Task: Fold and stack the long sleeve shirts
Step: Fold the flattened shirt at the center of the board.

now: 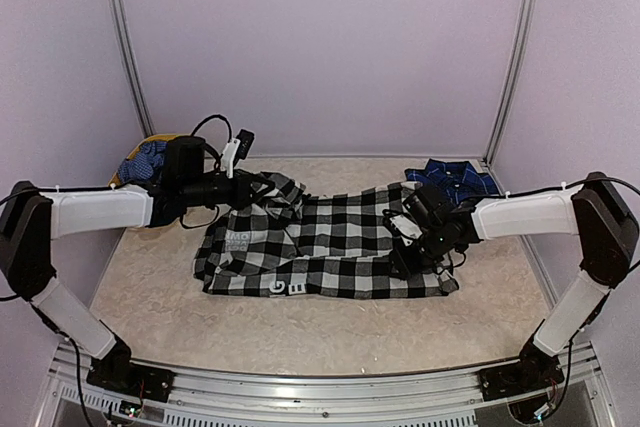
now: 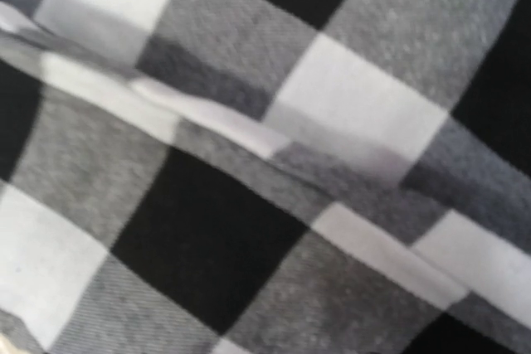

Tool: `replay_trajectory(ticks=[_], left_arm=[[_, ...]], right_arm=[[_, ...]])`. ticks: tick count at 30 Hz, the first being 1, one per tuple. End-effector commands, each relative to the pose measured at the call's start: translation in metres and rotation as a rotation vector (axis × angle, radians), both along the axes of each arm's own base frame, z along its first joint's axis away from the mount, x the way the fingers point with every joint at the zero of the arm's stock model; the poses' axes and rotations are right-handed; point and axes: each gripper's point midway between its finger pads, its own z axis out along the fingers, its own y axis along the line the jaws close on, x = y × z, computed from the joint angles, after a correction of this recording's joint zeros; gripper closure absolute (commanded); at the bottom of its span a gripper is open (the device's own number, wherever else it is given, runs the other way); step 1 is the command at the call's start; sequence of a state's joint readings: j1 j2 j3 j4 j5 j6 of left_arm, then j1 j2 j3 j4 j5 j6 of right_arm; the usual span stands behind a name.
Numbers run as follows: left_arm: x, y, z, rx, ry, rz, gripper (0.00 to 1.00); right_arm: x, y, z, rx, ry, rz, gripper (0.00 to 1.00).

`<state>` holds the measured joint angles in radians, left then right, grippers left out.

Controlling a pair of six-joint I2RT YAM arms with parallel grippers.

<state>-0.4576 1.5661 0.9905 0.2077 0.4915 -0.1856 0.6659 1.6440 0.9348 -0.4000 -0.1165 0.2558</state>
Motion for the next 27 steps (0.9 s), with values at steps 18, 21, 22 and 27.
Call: replay_trajectory(ticks=[18,21,22,27], left_arm=[[-0.187,-0.029,-0.161,0.369,0.093,-0.136,0.5],[-0.189,-0.023,-0.154,0.354,0.076,-0.098,0.26],[-0.189,-0.021,-0.151,0.347,0.07,-0.09,0.15],[-0.168,-0.009,-0.116,0.224,0.062,-0.02,0.01]], right_arm=[[0.017,0.022,0.027,0.07,-0.055,0.008,0.52],[0.016,0.025,0.025,0.078,-0.048,0.012,0.52],[0.016,0.026,0.025,0.081,-0.046,0.012,0.52],[0.013,0.027,0.022,0.077,-0.041,0.016,0.52]])
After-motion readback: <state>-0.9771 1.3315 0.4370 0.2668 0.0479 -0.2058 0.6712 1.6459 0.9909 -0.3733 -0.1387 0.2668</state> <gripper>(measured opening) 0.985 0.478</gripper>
